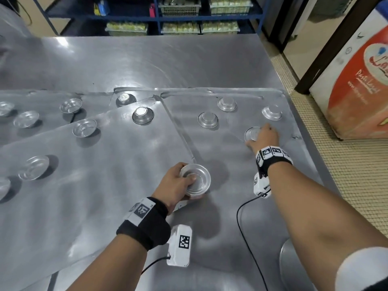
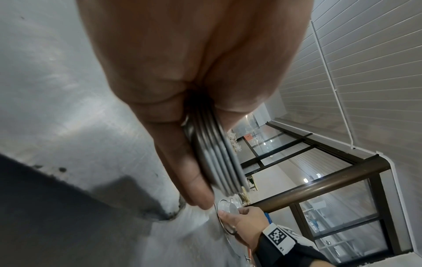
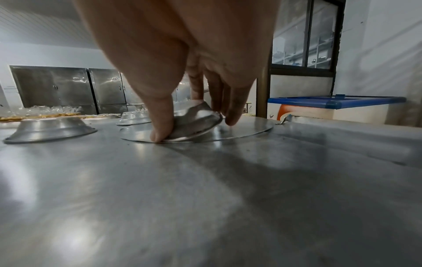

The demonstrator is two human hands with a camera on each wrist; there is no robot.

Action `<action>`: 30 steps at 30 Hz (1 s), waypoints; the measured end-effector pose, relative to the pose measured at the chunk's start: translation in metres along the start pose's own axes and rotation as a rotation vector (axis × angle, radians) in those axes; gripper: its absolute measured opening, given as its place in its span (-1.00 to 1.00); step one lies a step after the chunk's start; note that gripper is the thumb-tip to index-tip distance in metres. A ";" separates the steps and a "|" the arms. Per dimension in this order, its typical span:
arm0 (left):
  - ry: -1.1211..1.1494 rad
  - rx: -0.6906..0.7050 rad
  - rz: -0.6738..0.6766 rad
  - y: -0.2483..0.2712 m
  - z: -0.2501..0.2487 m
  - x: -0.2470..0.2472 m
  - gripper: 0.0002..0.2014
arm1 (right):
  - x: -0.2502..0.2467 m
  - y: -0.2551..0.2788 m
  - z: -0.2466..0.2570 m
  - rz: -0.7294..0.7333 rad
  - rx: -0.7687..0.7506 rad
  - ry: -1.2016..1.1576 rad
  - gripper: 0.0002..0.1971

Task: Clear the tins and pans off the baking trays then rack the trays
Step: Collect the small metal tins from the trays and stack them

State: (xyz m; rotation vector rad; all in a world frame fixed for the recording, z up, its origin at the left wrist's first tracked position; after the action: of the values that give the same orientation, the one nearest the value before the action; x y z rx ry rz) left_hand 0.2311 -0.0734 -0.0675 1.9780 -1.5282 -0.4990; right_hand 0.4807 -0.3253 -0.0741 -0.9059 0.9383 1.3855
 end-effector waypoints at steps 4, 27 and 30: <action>-0.035 0.012 -0.005 0.011 0.000 -0.003 -0.85 | -0.012 0.026 0.011 -0.088 -0.018 -0.145 -0.41; 0.148 -0.010 0.189 0.064 -0.003 -0.016 -0.47 | -0.052 0.281 0.146 -0.121 -0.465 -0.950 -0.30; 0.091 -0.007 0.172 0.065 -0.003 -0.019 -0.58 | -0.042 0.288 0.151 -0.072 -0.477 -0.904 -0.30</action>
State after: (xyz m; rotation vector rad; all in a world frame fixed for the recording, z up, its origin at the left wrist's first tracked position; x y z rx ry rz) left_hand 0.1794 -0.0659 -0.0243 1.8180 -1.6191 -0.3374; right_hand 0.1946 -0.2027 0.0293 -0.5248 -0.1148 1.7445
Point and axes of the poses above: each hand's wrist, its own y-axis away from the middle knuckle, its own x-axis out of the palm, z = x × y, the point moved 9 cm from there along -y, towards the middle knuckle, and after that the axes turned 7 degrees about -x, right-handed, at the moved point
